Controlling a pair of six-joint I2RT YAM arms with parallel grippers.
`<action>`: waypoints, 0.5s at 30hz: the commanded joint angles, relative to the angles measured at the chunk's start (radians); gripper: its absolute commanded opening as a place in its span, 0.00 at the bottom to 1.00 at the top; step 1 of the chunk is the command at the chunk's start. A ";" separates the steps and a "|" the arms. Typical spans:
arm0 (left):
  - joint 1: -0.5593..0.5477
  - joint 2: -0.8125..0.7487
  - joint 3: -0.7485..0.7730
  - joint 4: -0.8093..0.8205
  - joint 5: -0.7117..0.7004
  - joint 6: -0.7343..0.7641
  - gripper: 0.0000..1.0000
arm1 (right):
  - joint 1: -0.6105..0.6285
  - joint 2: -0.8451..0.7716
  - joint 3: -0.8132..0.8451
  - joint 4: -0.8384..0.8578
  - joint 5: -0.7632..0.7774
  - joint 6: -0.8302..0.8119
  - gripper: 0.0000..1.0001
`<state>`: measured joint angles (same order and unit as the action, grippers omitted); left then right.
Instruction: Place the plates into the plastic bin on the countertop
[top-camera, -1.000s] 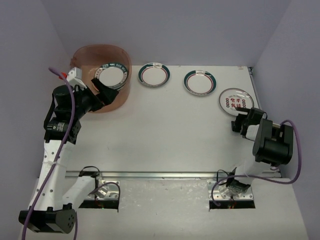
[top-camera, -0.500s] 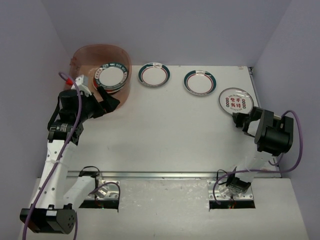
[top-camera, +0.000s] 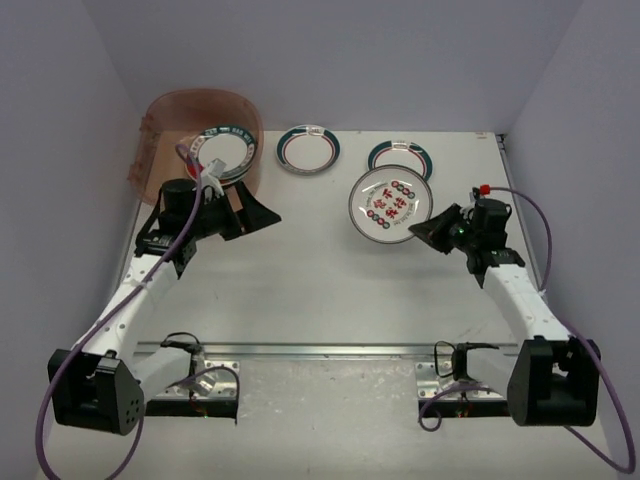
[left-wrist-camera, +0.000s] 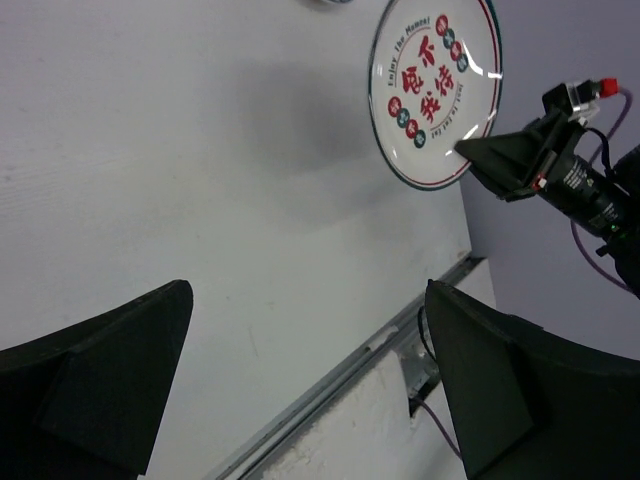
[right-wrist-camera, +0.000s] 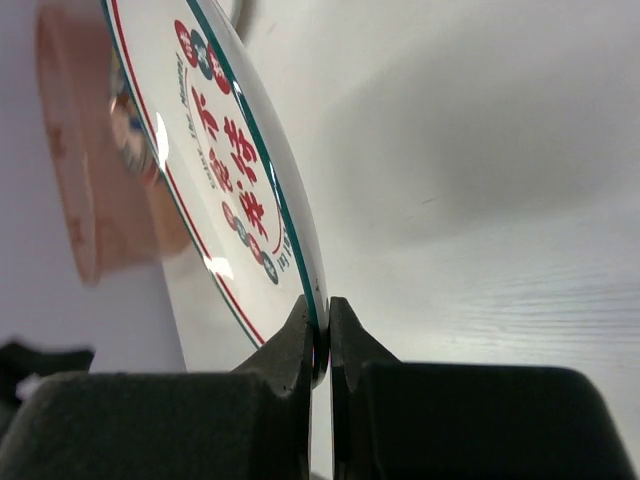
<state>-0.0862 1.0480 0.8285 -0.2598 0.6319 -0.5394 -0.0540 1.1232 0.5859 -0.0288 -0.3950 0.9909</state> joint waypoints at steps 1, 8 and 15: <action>-0.054 0.088 -0.040 0.333 0.210 -0.110 1.00 | 0.122 0.095 0.189 -0.058 -0.366 -0.179 0.00; -0.061 0.145 0.020 0.324 0.126 -0.083 0.91 | 0.295 0.198 0.308 0.056 -0.528 -0.132 0.00; -0.060 0.221 0.068 0.283 0.095 -0.063 0.02 | 0.367 0.258 0.320 0.162 -0.572 -0.069 0.00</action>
<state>-0.1436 1.2378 0.8528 -0.0039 0.7459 -0.6244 0.2854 1.3567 0.8568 -0.0289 -0.8761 0.8716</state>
